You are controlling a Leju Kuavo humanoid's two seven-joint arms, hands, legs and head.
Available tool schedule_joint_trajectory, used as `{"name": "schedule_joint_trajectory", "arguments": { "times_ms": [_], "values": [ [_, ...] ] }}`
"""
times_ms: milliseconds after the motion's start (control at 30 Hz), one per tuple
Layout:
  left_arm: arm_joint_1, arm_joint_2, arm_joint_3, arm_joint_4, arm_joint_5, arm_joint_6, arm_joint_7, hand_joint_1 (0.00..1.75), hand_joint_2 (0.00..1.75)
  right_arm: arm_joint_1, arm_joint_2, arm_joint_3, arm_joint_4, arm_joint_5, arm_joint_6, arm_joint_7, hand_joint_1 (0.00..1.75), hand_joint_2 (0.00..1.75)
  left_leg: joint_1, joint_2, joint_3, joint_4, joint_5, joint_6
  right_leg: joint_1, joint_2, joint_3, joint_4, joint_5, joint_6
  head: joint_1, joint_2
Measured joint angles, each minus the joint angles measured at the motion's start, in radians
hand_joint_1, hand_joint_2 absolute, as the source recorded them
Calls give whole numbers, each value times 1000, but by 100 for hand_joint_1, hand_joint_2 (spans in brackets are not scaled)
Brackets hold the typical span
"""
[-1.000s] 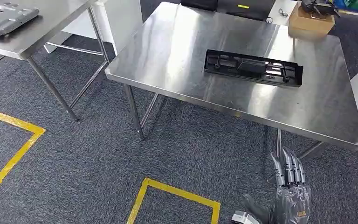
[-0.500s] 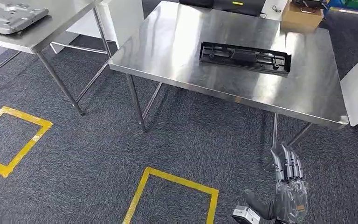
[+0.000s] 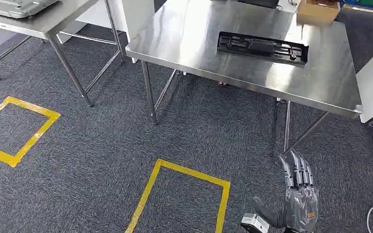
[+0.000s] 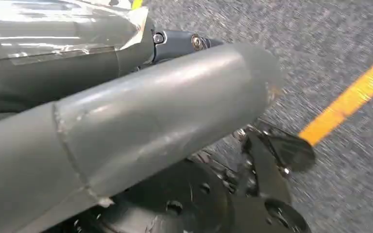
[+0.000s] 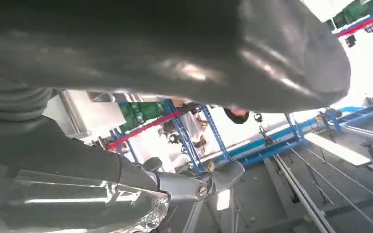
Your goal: Take the parts from the cabinet and place them on the table.
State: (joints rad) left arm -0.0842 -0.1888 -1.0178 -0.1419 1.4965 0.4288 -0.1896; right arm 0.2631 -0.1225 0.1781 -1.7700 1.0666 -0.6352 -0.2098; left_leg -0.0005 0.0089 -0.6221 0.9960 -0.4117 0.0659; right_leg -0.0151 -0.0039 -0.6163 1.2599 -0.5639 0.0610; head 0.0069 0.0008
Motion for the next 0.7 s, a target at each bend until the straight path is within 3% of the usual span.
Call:
{"name": "schedule_joint_trajectory", "arguments": {
  "times_ms": [33,67,100,133,200,233,267,300,333,367,400,433,467,500,533,567,600,633,667,700],
  "values": [
    [0,0,0,0,0,0,0,0,0,-1,0,0,1,0,0,0,0,0,0,0,-14,0,13,-3,0,0,61,-77,31,7,0,0],
    [0,-2,0,0,0,1,0,0,0,-2,-1,0,1,0,0,0,0,0,0,-1,-25,1,25,-6,2,0,128,-167,36,4,1,0],
    [-1,-4,0,0,0,2,0,0,0,-8,-1,0,1,-1,0,0,0,0,-1,-1,-32,2,35,-12,8,0,202,-261,17,-9,1,0],
    [-1,-5,0,0,0,2,0,0,0,-14,0,0,1,-2,0,0,0,0,-4,2,-36,2,48,-18,19,1,231,-334,1,-17,-1,0],
    [-1,-4,0,0,0,2,4,0,0,-17,0,0,3,-1,1,0,0,0,-3,5,-41,-9,67,-29,23,1,210,-332,3,-28,-2,0],
    [0,-4,0,0,0,2,6,0,0,-17,0,0,5,1,2,0,0,0,-4,4,-42,-14,75,-38,20,1,205,-335,12,-39,-3,0],
    [0,-2,0,0,0,3,6,0,0,-20,6,0,6,4,2,0,0,0,2,1,-52,-5,66,-42,-7,0,203,-339,25,-50,-2,0],
    [0,-2,0,0,0,4,6,0,0,-25,11,0,8,6,3,-1,0,0,2,-3,-60,23,20,-48,-3,-1,196,-339,32,-60,-5,0],
    [0,-2,0,0,0,6,6,0,0,-28,15,0,9,15,3,-1,0,0,4,-6,-78,92,-48,-55,-3,-7,191,-339,40,-72,-8,0],
    [0,0,0,0,0,6,6,0,0,-29,18,0,10,27,3,-3,0,0,6,-10,-102,177,-100,-61,-2,-11,185,-339,45,-73,-8,0],
    [0,0,0,0,0,6,6,0,0,-30,22,0,12,42,4,-4,0,0,8,-10,-122,256,-133,-67,-2,-18,181,-338,49,-72,-10,0],
    [0,1,0,0,0,6,9,0,0,-30,27,0,14,51,4,-4,0,0,12,-11,-129,305,-140,-73,-2,-25,177,-338,53,-72,-8,0],
    [0,2,0,0,0,6,13,0,0,-30,31,0,16,62,4,-3,0,0,17,-10,-115,306,-130,-77,-2,-34,174,-337,55,-68,-9,0],
    [0,3,0,0,0,6,16,0,0,-31,35,0,20,72,5,0,0,0,22,-7,-81,264,-109,-80,-4,-43,170,-335,57,-65,-9,0],
    [0,4,0,0,-1,6,19,0,0,-34,39,-2,27,76,5,5,0,0,27,1,-24,180,-78,-83,-7,-51,167,-332,57,-63,-8,0],
    [-1,5,0,0,-2,6,21,0,0,-42,42,-8,44,70,5,15,0,0,31,27,38,83,-52,-88,-8,-57,172,-325,57,-62,-9,0],
    [-3,3,-1,0,-2,5,24,0,0,-50,45,-16,66,56,4,17,0,0,30,64,82,16,-61,-94,-1,-64,160,-316,53,-52,-11,0],
    [-4,3,-1,0,-2,3,26,0,0,-55,45,-26,84,43,2,16,0,0,19,53,82,11,-55,-78,5,-71,146,-305,51,-45,-13,0],
    [-4,3,-2,0,-2,3,28,0,0,-61,48,-32,108,29,1,12,0,0,18,49,70,13,-57,-74,11,-80,157,-303,52,-42,-4,0],
    [-4,3,-2,0,-2,3,30,0,0,-66,49,-37,127,24,0,9,0,0,12,39,66,13,-60,-64,15,-86,153,-301,53,-37,-6,0]
  ]
}}
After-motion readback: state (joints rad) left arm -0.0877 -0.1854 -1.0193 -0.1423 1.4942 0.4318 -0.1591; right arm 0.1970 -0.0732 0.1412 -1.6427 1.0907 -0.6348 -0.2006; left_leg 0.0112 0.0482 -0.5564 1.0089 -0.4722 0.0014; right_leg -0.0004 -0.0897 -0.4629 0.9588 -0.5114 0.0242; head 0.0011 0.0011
